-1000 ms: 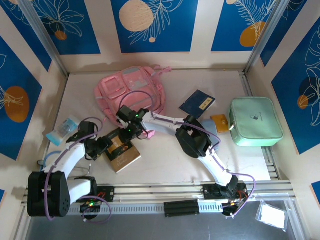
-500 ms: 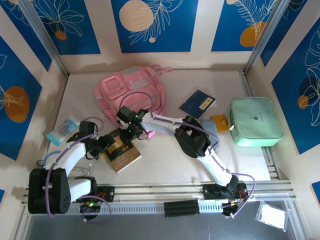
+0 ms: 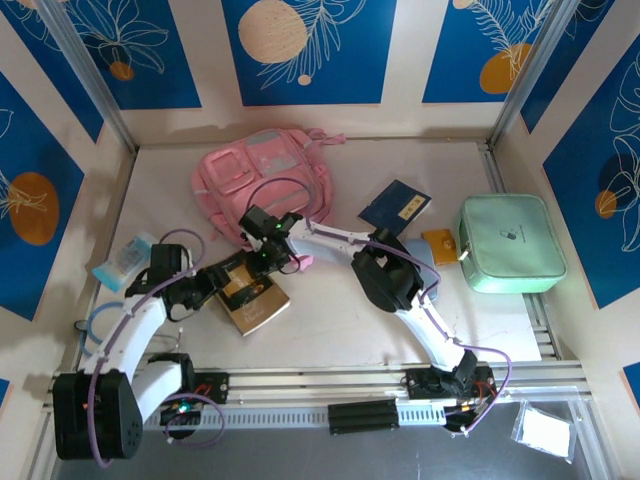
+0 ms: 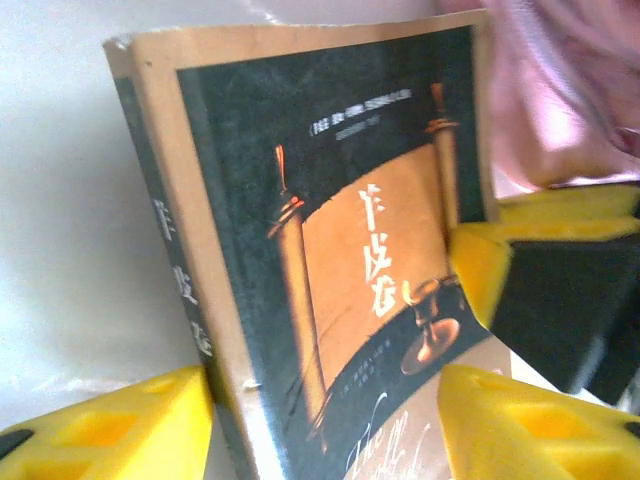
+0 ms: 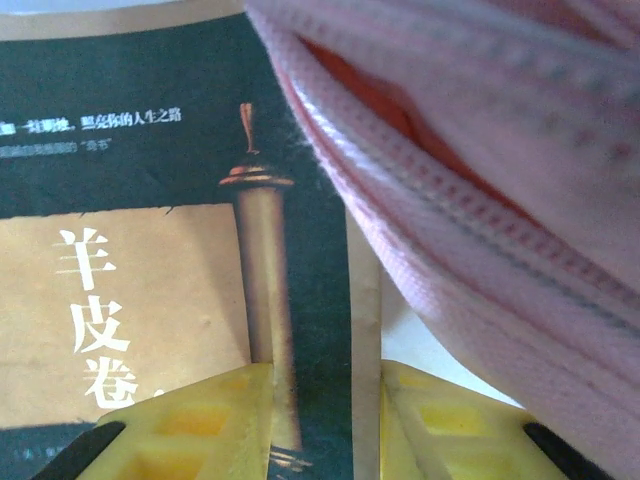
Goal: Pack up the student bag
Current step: Pick up the book from the bottom-left of the table.
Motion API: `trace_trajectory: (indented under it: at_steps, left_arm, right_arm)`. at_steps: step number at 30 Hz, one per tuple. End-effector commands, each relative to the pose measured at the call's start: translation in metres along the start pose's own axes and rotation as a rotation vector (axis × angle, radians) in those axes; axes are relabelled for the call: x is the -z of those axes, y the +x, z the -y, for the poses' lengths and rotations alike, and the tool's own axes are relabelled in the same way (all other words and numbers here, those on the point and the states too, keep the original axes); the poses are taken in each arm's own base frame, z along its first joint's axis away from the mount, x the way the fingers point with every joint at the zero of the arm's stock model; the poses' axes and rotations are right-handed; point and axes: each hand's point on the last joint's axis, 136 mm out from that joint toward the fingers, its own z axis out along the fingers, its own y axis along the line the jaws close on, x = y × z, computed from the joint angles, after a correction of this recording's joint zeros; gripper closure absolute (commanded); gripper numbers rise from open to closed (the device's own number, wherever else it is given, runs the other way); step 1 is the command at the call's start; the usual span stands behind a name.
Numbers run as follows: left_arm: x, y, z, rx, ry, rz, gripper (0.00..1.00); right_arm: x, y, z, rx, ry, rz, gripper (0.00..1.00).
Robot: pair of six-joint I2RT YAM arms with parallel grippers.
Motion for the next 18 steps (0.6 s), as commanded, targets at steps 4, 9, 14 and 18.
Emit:
trace_trajectory:
  at_steps: [4, 9, 14, 18]
  left_arm:
    - [0.003, -0.01, 0.034, -0.037, 0.159, 0.013, 0.47]
    - [-0.007, -0.013, 0.02, 0.031, 0.094, 0.015, 0.5]
    - [-0.018, -0.009, 0.0, 0.102, 0.024, 0.014, 0.49]
    - [-0.024, -0.002, -0.024, 0.158, -0.068, 0.005, 0.45]
  right_arm:
    - [-0.033, 0.028, 0.03, -0.068, 0.076, -0.106, 0.72]
    - [-0.038, 0.034, 0.037, -0.08, 0.109, -0.133, 0.75]
    - [-0.041, 0.037, 0.045, -0.096, 0.135, -0.142, 0.78]
    - [-0.042, 0.039, 0.048, -0.112, 0.134, -0.149, 0.79]
